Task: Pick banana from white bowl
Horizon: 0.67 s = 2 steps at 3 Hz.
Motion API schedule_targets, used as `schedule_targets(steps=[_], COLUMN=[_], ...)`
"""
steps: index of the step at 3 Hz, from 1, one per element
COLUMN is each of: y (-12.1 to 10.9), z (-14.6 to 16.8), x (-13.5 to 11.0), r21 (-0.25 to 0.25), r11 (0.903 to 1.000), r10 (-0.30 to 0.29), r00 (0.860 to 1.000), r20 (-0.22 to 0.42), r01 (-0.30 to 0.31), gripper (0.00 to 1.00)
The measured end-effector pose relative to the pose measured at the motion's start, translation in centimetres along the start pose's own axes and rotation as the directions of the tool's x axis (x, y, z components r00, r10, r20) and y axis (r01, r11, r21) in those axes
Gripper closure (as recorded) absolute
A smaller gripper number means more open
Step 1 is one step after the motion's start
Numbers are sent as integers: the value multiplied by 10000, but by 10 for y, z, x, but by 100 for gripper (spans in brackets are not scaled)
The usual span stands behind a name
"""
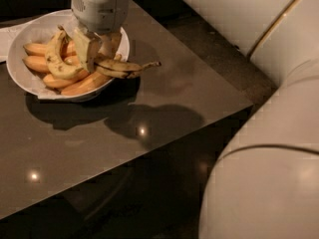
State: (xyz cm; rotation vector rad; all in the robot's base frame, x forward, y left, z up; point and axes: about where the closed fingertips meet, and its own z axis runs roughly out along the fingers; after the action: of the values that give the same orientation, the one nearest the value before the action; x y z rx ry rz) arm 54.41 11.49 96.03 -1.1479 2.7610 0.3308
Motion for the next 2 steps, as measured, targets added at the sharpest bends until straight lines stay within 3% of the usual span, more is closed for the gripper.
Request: schedule_targets(steps=[1, 2], y=[0, -8], z=[1, -4], x=[-4, 13], r21=[-43, -146], r11=[10000, 9986], r10=[-1, 514], r00=[9999, 9986], r20=[169, 108], r01=[1, -512], gripper=[100, 100])
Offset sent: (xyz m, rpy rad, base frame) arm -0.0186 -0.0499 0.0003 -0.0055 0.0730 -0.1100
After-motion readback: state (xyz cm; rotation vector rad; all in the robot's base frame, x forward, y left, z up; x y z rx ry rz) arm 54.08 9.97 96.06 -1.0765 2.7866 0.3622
